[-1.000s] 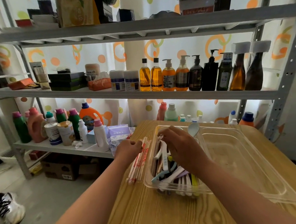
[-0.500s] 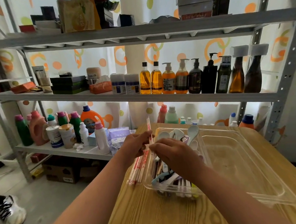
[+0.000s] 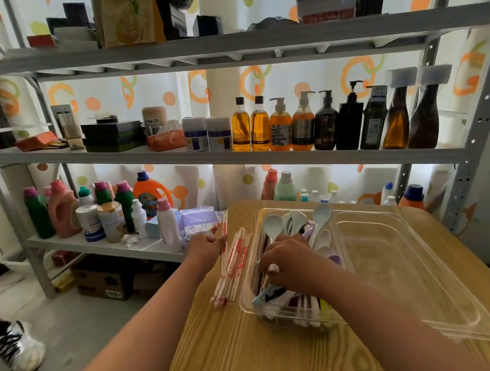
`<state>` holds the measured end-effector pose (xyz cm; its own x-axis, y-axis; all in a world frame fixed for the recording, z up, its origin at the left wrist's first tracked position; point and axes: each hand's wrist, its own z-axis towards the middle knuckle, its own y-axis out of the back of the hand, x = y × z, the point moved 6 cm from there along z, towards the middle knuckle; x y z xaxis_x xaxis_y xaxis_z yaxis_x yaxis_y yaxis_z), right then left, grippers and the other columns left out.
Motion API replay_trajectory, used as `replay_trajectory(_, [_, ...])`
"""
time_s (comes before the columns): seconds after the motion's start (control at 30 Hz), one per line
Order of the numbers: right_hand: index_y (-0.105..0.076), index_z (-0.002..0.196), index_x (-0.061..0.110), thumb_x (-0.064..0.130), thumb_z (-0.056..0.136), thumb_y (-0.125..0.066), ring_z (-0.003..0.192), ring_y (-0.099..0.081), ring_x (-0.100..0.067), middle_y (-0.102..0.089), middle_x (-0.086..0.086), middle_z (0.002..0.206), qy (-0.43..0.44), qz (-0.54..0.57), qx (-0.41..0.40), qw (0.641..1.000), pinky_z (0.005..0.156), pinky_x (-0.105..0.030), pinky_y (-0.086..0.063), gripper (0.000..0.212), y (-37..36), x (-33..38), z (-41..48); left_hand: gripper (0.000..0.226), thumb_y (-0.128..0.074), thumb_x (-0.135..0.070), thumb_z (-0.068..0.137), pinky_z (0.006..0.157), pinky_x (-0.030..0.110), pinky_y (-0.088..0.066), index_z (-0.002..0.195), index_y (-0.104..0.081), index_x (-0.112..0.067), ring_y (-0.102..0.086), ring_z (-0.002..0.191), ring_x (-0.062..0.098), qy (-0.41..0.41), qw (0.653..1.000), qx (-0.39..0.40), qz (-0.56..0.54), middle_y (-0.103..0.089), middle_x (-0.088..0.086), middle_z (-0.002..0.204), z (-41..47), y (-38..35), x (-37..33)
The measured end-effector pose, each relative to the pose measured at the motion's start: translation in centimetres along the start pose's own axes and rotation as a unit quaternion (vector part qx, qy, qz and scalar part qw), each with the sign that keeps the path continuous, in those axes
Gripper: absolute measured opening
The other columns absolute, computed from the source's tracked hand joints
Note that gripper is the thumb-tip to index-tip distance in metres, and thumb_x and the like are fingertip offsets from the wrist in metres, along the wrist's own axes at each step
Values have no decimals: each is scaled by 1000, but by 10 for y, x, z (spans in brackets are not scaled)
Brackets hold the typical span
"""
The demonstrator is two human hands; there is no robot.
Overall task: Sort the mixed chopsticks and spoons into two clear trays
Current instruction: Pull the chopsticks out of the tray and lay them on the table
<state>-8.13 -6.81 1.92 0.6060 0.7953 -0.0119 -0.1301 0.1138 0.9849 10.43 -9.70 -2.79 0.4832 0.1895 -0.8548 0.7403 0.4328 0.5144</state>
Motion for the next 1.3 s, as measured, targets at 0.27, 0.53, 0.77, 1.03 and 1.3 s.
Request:
replay_trajectory(0.27, [-60,120,30,18,88,-60,119,-41,-21,-58,2,120,-14,-90,92,992,101,-46,-28,34,-12,2,6,37,-51,-44,94,78,34,-52,89,-71,-14,-64,82,20,8,983,7,183,-69,3,84,14,-4,25])
replay_trajectory(0.53, [-63,115,29,14,87,-60,116,-48,-20,-59,2,117,11,-97,97,990,96,-41,-30,31,-13,10,7,35,-53,-50,91,76,31,-52,103,-71,-22,-63,88,14,28,968,43,245,-70,-3,98,13,-15,36])
replay_trajectory(0.77, [-64,109,27,12,86,-63,117,-48,-20,-60,2,116,29,-92,93,991,99,-44,-29,28,-12,10,9,46,-44,-59,91,78,32,-52,95,-69,-21,-63,84,17,43,962,31,267,-68,-1,90,11,-11,34])
replay_trajectory(1.03, [-62,102,24,12,90,-56,108,-53,-14,-60,4,110,79,-10,-9,997,95,-36,-39,18,-5,11,7,38,-45,-48,93,77,32,-50,93,-69,-19,-63,83,19,23,973,-1,228,-70,2,91,8,-3,24])
replay_trajectory(1.3, [-64,97,5,3,85,-63,85,-54,-3,-62,-6,98,58,206,-336,917,74,-5,-45,12,48,3,-12,36,-44,-42,94,73,29,-43,79,-67,-19,-61,81,20,-40,990,-48,127,-68,0,81,-10,3,-23])
